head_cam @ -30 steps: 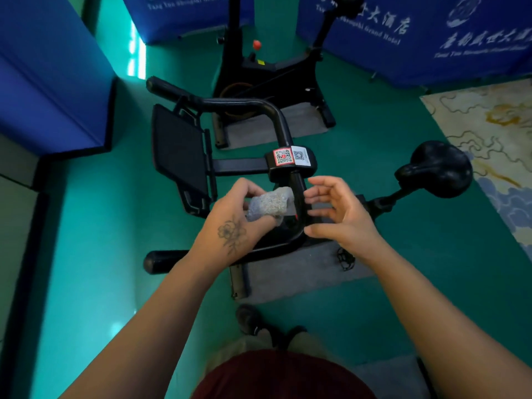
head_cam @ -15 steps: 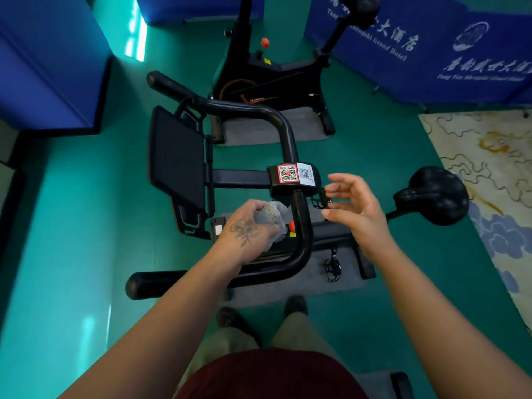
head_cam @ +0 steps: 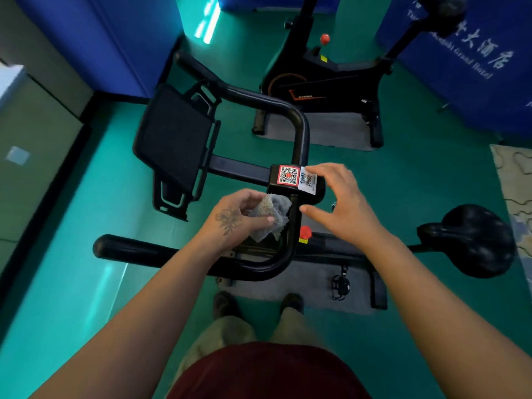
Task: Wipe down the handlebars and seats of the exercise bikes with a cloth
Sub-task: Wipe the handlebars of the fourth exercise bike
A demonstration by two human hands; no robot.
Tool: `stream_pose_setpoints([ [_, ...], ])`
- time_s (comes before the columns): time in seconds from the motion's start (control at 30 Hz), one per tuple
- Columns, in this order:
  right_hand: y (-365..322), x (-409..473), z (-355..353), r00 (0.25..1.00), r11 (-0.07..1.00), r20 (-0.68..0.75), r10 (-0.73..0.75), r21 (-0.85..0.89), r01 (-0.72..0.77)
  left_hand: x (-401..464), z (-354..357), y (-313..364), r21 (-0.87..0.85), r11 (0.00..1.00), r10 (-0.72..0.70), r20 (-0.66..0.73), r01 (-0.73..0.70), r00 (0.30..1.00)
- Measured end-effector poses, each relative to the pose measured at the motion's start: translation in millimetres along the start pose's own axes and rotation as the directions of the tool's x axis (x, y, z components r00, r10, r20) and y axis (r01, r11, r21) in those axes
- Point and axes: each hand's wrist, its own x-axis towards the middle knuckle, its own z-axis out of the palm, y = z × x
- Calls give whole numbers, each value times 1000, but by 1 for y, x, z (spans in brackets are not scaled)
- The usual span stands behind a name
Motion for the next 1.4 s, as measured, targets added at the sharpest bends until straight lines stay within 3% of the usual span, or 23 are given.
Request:
stream_pose_setpoints([
  [0.33, 16, 24, -3, 999, 997, 29, -43, -55, 45, -8, 4, -7, -37, 999, -7, 40, 8, 999],
  [0.63, 18, 34, -6, 994, 989, 78, -71, -122, 81, 17, 18, -9, -60, 998, -23, -138, 15, 990],
  [0.83, 19, 38, -2, 998, 998, 50, -30, -58, 33, 20, 16, -9, 36, 998, 48, 16, -48, 999],
  [1.03, 19, 40, -1, 998, 1000, 62, 10, -20, -8, 6, 4, -23, 182, 983, -53, 221, 12, 974],
  [1.17, 18, 41, -1, 998, 999, 57, 27, -24, -25, 11, 9, -17, 238, 971, -10, 174, -32, 985],
  [1.4, 19, 40, 1, 999, 1000, 39, 18, -8, -18, 25, 17, -5, 130, 990, 48, 43, -53, 998],
])
